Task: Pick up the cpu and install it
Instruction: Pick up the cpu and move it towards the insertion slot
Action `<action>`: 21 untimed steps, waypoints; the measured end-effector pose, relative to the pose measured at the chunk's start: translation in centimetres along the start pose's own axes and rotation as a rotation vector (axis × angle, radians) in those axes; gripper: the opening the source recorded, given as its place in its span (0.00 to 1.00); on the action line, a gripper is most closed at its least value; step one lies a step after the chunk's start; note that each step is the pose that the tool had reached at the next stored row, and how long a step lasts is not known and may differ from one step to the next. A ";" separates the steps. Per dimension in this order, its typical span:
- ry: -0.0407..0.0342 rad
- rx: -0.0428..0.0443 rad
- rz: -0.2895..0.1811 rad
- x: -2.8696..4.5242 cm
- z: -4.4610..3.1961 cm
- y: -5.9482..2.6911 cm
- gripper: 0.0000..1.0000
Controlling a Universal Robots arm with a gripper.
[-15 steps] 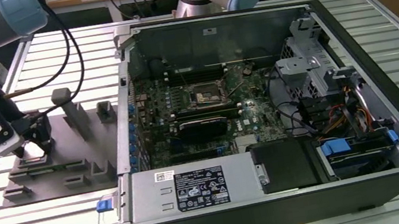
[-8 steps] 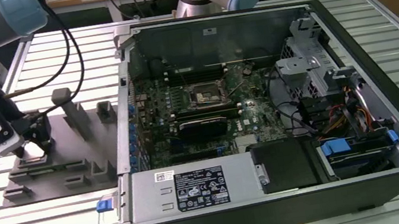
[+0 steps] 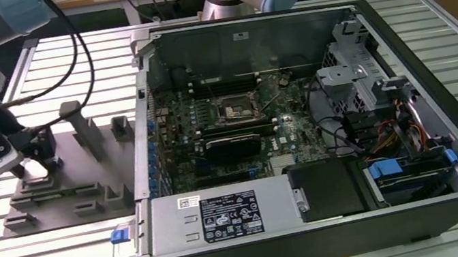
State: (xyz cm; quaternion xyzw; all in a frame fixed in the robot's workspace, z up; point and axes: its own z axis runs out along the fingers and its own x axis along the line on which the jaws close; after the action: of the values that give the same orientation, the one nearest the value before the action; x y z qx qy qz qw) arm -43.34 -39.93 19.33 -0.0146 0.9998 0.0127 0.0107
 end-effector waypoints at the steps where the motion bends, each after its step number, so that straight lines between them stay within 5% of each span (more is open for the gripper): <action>1: -0.0001 0.0000 0.000 -0.01 -0.14 0.00 0.55; 21: -0.0009 0.0000 0.000 -0.09 -3.96 0.10 0.55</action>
State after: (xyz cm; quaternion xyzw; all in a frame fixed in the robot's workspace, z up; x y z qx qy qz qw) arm -43.33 -39.93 23.29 -0.0146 0.9997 0.0127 0.0112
